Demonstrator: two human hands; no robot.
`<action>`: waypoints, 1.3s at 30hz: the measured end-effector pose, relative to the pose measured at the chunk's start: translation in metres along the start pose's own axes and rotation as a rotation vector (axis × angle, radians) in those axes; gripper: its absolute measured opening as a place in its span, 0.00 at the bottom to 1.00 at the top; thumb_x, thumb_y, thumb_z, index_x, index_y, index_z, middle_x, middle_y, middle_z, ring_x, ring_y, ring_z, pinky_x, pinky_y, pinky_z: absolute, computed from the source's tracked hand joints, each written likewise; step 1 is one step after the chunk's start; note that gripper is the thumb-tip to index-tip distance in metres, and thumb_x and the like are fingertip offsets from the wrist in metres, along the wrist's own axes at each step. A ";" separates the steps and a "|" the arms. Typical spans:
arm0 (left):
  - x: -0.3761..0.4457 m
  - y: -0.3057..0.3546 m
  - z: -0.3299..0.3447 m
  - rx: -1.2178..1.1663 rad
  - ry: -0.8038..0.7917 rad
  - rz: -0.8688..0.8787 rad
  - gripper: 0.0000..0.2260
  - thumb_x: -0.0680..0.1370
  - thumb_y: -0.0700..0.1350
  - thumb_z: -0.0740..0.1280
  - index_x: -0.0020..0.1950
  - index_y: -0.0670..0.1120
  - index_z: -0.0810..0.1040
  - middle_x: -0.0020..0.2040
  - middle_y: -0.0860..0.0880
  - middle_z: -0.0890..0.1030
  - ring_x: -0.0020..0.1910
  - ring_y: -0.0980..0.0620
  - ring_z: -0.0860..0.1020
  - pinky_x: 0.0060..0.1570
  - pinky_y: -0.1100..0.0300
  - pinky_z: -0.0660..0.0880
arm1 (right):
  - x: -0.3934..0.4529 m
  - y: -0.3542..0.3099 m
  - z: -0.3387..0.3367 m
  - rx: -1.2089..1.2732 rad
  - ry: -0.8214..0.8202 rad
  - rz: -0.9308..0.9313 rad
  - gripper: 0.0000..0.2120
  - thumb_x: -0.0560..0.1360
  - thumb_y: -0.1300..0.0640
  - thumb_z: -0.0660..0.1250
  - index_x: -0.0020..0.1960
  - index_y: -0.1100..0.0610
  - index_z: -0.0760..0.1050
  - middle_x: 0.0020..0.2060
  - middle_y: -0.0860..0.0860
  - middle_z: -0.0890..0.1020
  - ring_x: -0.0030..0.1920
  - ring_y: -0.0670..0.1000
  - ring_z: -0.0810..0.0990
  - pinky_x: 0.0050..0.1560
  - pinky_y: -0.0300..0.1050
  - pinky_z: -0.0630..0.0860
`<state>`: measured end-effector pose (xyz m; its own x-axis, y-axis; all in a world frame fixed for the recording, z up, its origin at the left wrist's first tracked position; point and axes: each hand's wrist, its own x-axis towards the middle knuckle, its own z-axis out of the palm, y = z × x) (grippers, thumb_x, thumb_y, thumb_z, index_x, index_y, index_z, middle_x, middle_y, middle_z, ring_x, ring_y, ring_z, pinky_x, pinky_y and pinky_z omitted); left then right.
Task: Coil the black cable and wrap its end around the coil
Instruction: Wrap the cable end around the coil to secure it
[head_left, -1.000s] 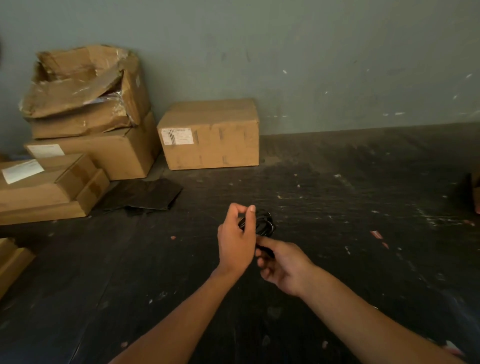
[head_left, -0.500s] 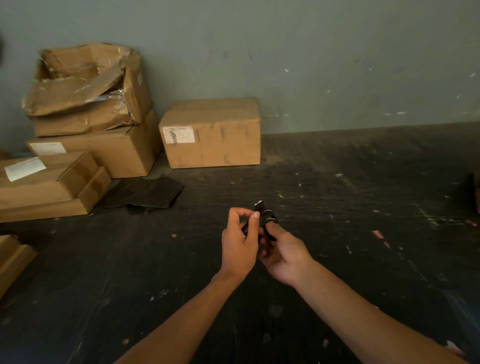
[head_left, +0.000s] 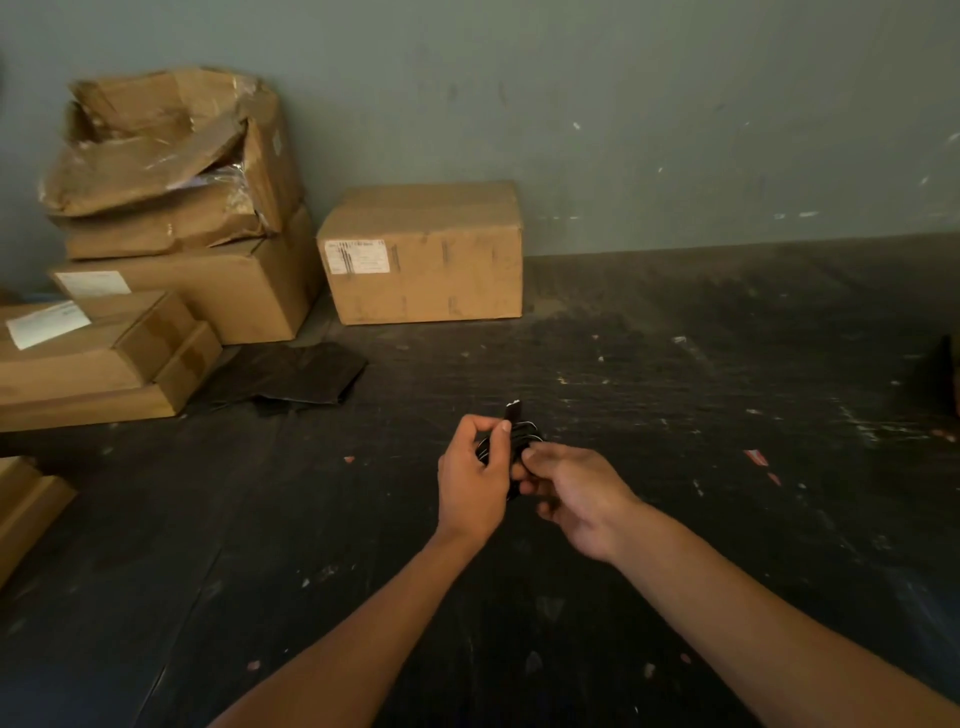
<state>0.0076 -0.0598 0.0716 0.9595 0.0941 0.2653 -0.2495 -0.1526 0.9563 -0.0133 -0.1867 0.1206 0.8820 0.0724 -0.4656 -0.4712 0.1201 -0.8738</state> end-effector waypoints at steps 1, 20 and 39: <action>0.000 -0.002 0.000 0.002 0.007 -0.012 0.02 0.82 0.42 0.63 0.53 0.46 0.75 0.43 0.48 0.82 0.38 0.58 0.83 0.35 0.65 0.79 | -0.001 0.000 -0.001 -0.041 -0.009 -0.006 0.08 0.79 0.59 0.62 0.54 0.53 0.79 0.42 0.51 0.85 0.42 0.49 0.79 0.42 0.45 0.71; -0.003 0.000 -0.012 -0.049 -0.094 -0.064 0.02 0.81 0.42 0.64 0.51 0.46 0.77 0.46 0.52 0.85 0.44 0.55 0.85 0.38 0.64 0.80 | 0.003 -0.011 -0.021 -0.651 -0.039 -0.602 0.06 0.76 0.58 0.69 0.53 0.51 0.76 0.40 0.48 0.85 0.45 0.40 0.83 0.47 0.38 0.78; -0.007 0.017 -0.020 0.047 -0.268 0.032 0.04 0.82 0.40 0.64 0.50 0.42 0.77 0.32 0.63 0.80 0.28 0.67 0.76 0.27 0.75 0.68 | 0.009 -0.020 -0.013 -0.755 0.065 -0.627 0.13 0.78 0.60 0.67 0.60 0.50 0.75 0.44 0.46 0.81 0.46 0.42 0.79 0.47 0.36 0.72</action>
<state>-0.0062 -0.0437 0.0887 0.9531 -0.1742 0.2473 -0.2799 -0.1975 0.9395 0.0044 -0.2009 0.1319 0.9799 0.1544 0.1262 0.1911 -0.5475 -0.8147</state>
